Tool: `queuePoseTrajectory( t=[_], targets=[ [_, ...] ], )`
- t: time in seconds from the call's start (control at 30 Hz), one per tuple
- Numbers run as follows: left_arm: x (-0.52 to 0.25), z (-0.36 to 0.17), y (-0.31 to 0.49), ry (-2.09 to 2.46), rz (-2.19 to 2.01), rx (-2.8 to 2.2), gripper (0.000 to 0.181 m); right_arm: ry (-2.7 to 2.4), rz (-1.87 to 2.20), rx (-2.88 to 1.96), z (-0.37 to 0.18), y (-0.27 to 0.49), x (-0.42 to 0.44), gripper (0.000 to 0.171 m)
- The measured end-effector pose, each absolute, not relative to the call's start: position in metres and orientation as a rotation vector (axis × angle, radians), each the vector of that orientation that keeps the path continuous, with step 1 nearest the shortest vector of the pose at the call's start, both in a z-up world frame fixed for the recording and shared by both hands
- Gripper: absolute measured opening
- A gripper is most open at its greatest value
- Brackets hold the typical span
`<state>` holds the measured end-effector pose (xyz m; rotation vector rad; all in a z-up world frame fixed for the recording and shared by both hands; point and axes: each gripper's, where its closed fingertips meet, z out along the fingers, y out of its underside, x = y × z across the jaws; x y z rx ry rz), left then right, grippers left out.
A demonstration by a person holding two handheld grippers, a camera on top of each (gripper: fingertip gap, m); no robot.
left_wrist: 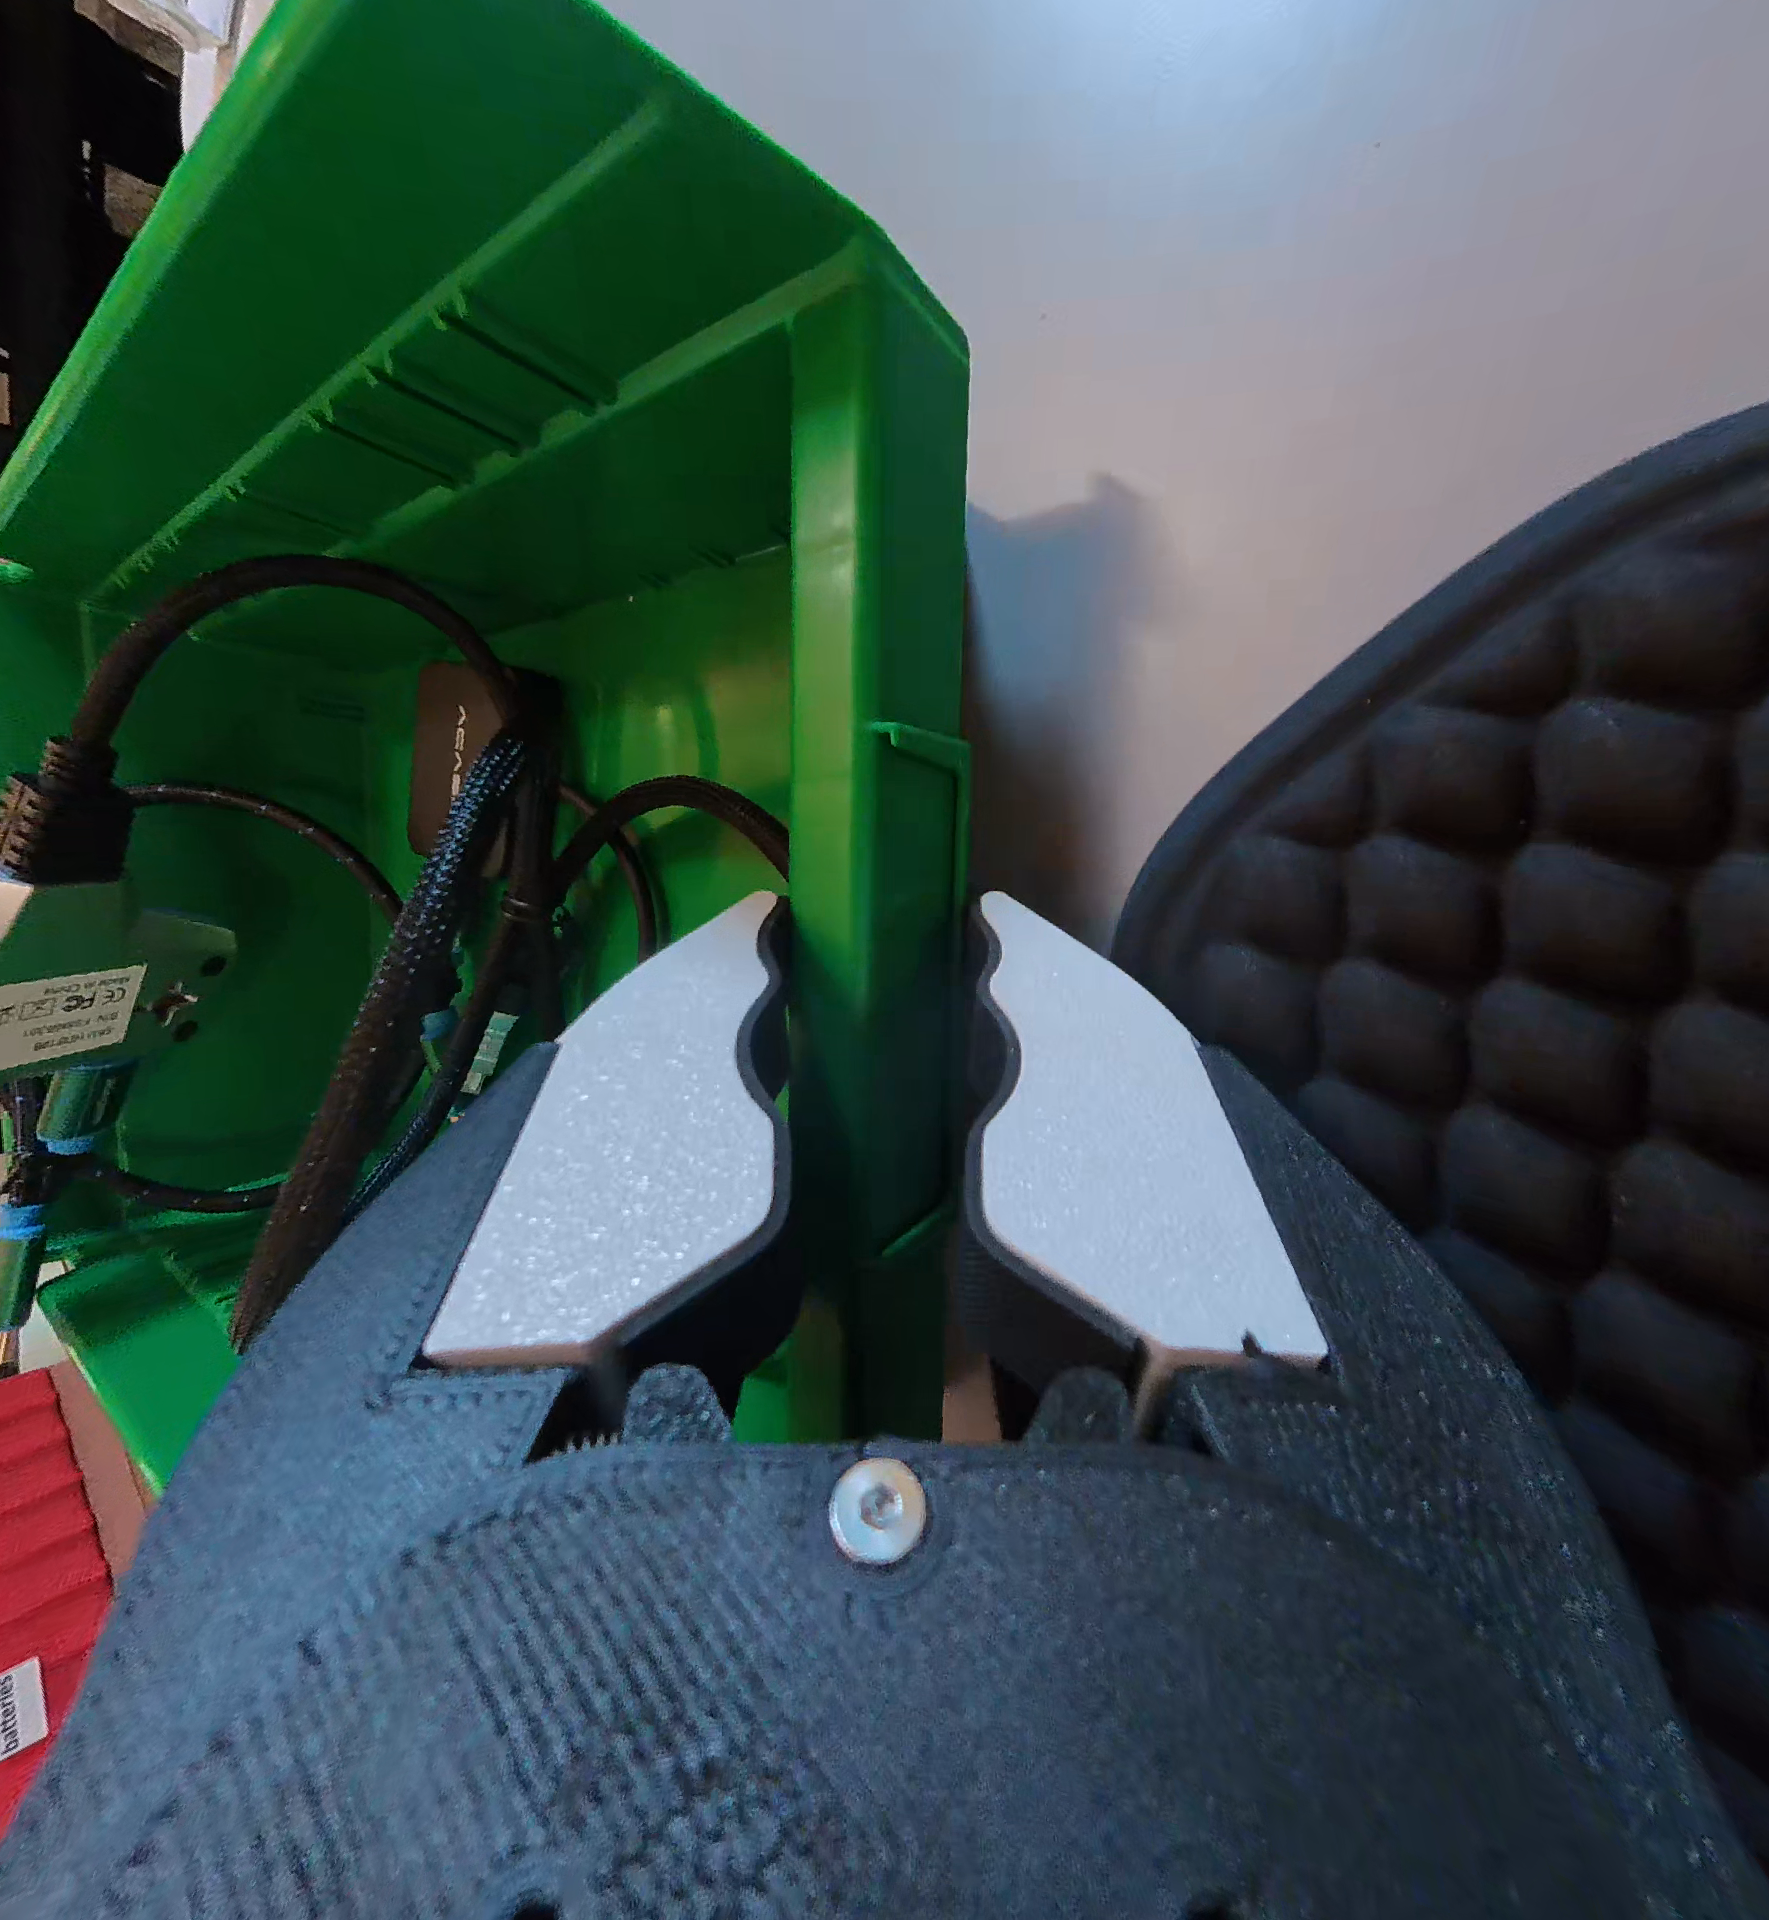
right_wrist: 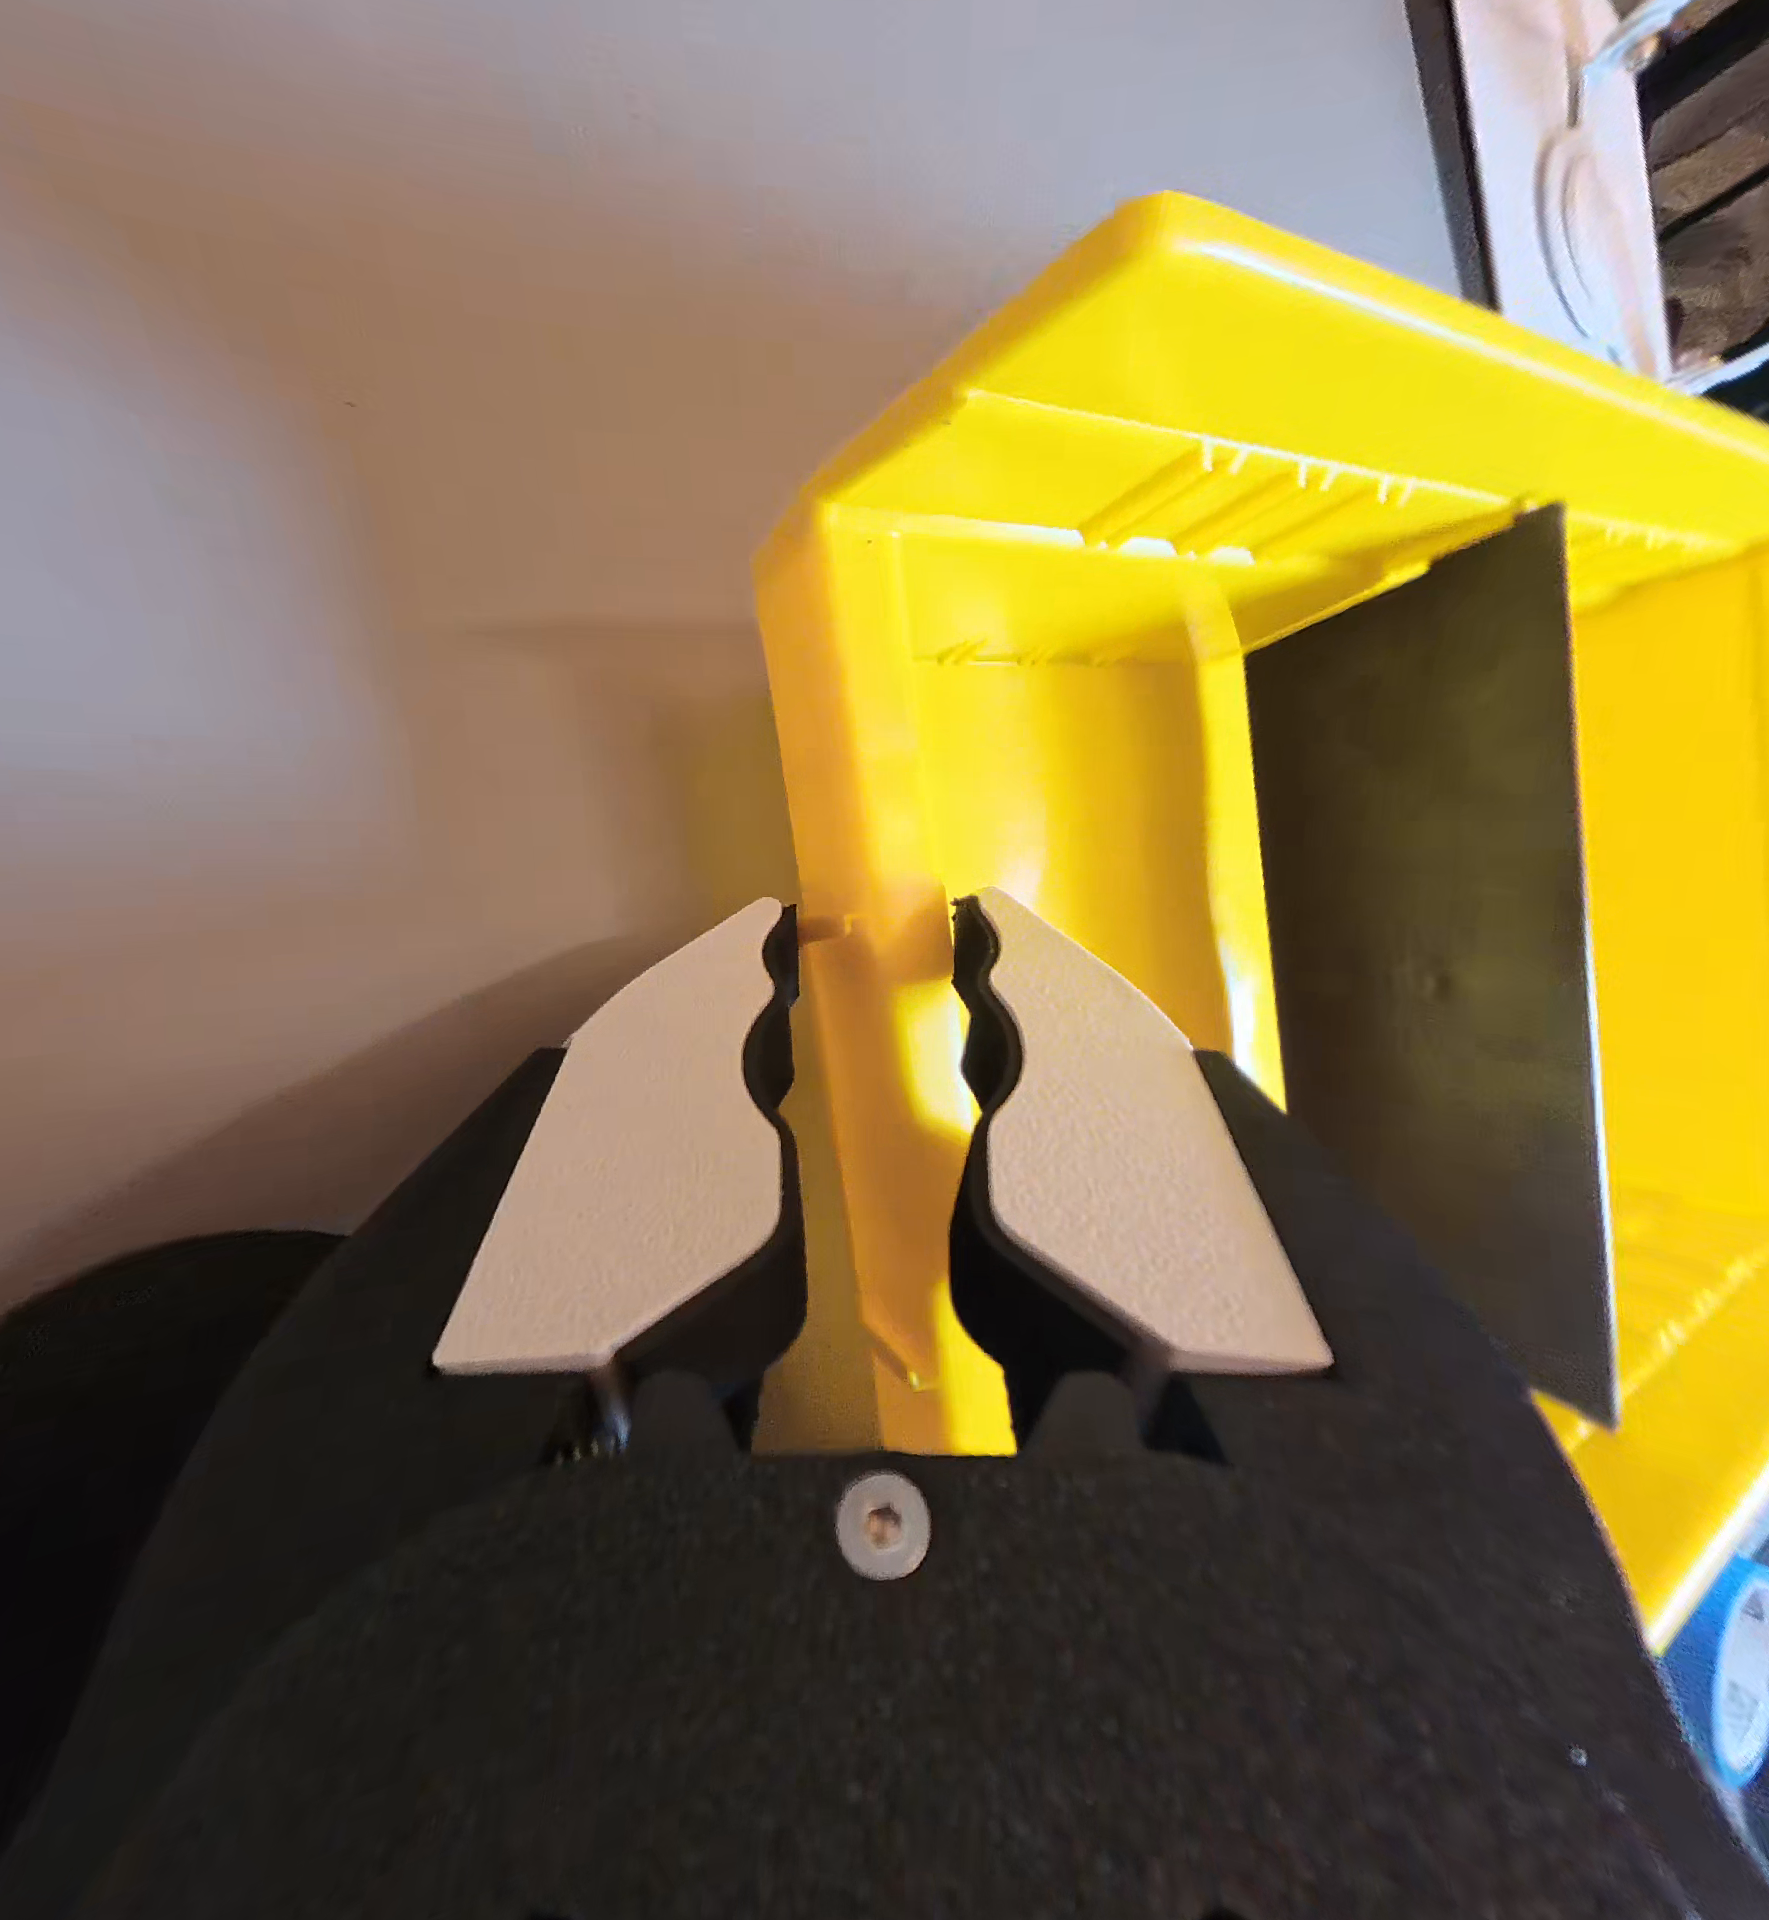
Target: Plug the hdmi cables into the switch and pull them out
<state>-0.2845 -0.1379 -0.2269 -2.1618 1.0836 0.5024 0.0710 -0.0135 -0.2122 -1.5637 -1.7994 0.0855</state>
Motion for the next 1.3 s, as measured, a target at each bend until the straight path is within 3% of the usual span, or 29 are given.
queuePoseTrajectory(
  t=[0.03, 0.43, 0.67, 0.83, 1.0, 1.13, 1.2, 1.27, 1.3],
  targets=[
    [-0.285, -0.227, -0.136, 1.078, 0.5, -2.159, 0.032, -1.81, 0.086, -1.545, -0.212, -0.008, 0.07, 0.029],
    [-0.295, -0.23, -0.104, 1.037, 0.432, -2.187, 0.031, -1.955, 0.011, -1.44, -0.217, 0.083, 0.064, 0.029],
    [-0.317, -0.228, -0.071, 1.005, 0.564, -2.087, 0.033, -1.755, -0.094, -1.499, -0.207, 0.095, 0.06, 0.03],
    [-0.311, -0.21, -0.075, 0.845, 0.436, -2.055, 0.04, -1.466, 0.299, -1.509, -0.162, 0.056, 0.044, 0.038],
    [-0.294, -0.155, -0.089, 0.641, 0.183, -1.903, 0.039, -1.16, 0.965, -1.389, -0.108, 0.021, 0.031, 0.041],
    [-0.314, -0.121, -0.086, 0.49, 0.193, -1.843, 0.038, -1.063, 1.2, -1.345, -0.105, 0.02, 0.036, 0.041],
    [-0.33, -0.107, -0.077, 0.394, 0.187, -1.823, 0.039, -1.051, 1.24, -1.344, -0.11, 0.022, 0.04, 0.03],
    [-0.343, -0.093, -0.063, 0.273, 0.103, -1.812, 0.038, -1.039, 1.229, -1.304, -0.111, 0.023, 0.045, 0.002],
    [-0.348, -0.084, -0.055, 0.21, 0.032, -1.796, 0.038, -1.043, 1.222, -1.275, -0.109, 0.021, 0.046, 0.0]
  ],
)
